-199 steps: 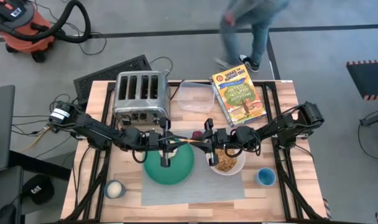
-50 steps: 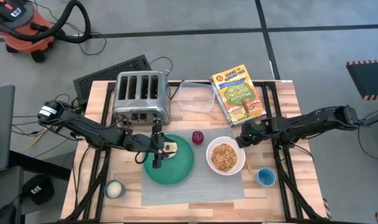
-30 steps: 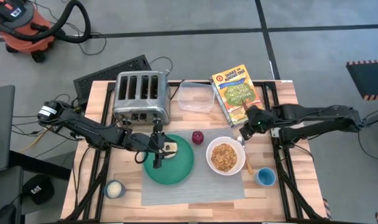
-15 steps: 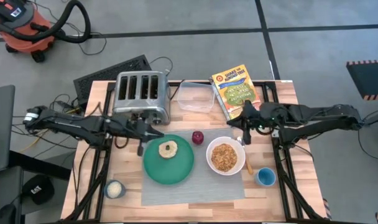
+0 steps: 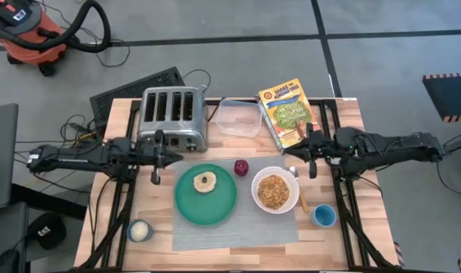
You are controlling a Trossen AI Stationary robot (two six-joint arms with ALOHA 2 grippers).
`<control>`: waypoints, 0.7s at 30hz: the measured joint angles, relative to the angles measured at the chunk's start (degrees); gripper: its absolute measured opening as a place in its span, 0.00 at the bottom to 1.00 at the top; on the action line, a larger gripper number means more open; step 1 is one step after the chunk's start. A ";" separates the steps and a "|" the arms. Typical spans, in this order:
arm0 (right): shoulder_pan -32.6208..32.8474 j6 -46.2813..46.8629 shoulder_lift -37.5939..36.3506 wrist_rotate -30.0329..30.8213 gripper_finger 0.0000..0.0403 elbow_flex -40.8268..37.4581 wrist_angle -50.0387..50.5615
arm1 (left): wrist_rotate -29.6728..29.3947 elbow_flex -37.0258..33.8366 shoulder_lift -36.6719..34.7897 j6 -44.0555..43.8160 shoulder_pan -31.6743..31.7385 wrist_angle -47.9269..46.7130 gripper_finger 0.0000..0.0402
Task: Arrange a breakfast setting
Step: Return to Home Position
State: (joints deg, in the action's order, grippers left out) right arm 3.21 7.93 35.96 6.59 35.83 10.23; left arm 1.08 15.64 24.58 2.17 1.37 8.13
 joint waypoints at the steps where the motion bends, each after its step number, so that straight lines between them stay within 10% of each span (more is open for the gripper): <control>1: -0.05 0.85 -1.59 0.04 0.08 -1.47 -0.59 | -0.44 -0.64 -1.33 -0.46 0.07 -0.20 0.00; 21: 0.14 4.67 -35.80 -0.02 0.06 -28.74 -7.94 | -3.43 -8.04 -23.26 -4.52 0.03 -9.91 0.00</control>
State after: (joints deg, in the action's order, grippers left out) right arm 3.35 12.60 0.15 6.57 7.09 2.29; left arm -2.35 7.60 1.32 -2.35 1.40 -1.77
